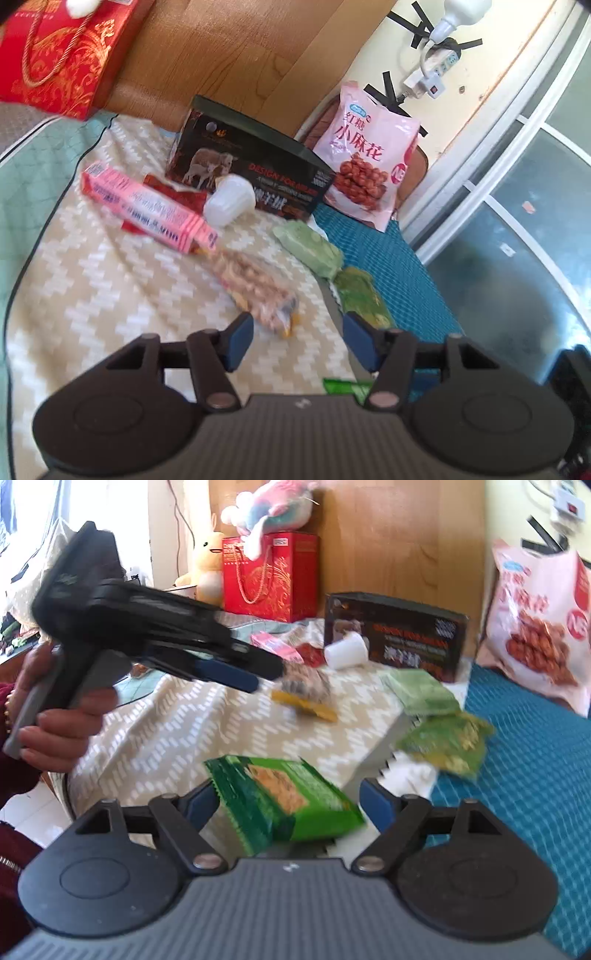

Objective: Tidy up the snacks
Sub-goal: 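Grasp the green cracker packet with the right tool, then carry the cracker packet into the tin box and open the right tool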

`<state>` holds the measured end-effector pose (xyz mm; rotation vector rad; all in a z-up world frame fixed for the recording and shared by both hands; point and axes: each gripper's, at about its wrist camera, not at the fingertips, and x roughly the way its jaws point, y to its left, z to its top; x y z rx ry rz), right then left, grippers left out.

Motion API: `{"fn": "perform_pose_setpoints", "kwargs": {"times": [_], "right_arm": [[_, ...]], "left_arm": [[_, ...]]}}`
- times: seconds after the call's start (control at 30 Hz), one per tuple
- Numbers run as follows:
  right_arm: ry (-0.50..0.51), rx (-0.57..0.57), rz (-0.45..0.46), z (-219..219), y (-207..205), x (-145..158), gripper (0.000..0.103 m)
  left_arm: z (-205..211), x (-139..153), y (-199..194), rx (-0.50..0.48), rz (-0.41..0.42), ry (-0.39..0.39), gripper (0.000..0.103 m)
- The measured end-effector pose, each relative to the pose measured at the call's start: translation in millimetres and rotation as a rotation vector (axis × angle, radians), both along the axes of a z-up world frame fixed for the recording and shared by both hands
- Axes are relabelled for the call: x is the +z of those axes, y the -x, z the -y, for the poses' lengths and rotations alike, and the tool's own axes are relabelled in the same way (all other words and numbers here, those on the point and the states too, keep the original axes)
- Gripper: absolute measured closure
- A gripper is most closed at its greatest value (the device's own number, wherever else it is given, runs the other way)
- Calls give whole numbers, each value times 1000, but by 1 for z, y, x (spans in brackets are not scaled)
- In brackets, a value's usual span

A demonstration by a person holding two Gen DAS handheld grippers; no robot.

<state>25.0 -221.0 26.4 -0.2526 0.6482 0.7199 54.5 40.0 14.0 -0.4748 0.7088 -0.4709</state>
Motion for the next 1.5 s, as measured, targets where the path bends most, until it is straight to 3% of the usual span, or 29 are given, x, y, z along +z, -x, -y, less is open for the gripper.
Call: {"fn": "perform_pose_setpoints", "kwargs": {"times": [0.4,0.57,0.67,0.73,0.8,0.97,1.1,1.17,1.27,1.5], "right_arm": [[18,-38,-16,31,33,2,18],[-5,-4,-13,33,42,6,20],[-7,-15,-21,30,35,3,33],[7,-17,-44,26,28,-2,48],[20,-2,-52,20,24,-8,56],[4,-10,3,7,17,-4,59],[-39,-30,66,-1,2,10,64],[-68,-39,97,-6,-12,19,64],[-103,-60,119,-13,-39,30,74],[-153,-98,208,-28,-94,53,74]], "left_arm": [[33,1,23,-172,-62,17,47],[59,-3,29,-253,-86,-42,47],[67,-11,28,-259,-118,-74,47],[71,-16,26,-270,-132,-71,51],[74,-17,26,-279,-121,-82,57],[65,-4,24,-236,-72,-109,58],[54,23,16,-196,21,-122,58],[50,37,5,-175,64,-141,58],[45,55,-16,-138,115,-163,58],[32,92,-70,-77,240,-136,58]]}}
